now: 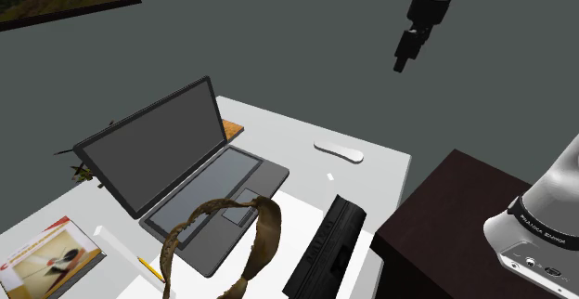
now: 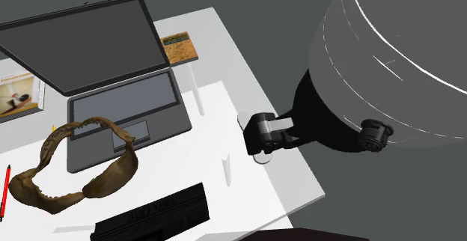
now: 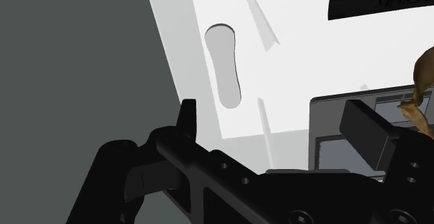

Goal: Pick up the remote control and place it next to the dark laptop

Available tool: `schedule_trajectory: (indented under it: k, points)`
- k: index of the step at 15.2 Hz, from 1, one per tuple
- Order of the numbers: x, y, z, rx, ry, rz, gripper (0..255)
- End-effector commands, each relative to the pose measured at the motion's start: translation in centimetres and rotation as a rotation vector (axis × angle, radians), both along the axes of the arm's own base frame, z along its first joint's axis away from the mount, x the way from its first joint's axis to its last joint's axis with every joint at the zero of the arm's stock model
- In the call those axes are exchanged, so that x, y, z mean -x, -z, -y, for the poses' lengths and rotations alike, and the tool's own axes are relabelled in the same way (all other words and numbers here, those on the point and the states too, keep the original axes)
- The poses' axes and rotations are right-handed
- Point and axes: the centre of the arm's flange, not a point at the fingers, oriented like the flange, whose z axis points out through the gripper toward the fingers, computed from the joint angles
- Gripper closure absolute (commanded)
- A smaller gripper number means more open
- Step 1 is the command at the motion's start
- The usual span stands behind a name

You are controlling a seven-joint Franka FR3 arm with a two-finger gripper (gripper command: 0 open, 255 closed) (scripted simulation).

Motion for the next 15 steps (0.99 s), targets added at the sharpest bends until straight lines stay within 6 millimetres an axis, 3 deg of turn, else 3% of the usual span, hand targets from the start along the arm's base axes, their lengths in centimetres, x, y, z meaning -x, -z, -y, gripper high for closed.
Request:
schedule_trajectory:
  k: [1, 15]
  points:
    - [-1.6, 2.4, -0.1, 0.0, -0.01, -0.007, 0]
    - [-10.4, 19.0, 0.0, 0.001, -0.074, -0.066, 0]
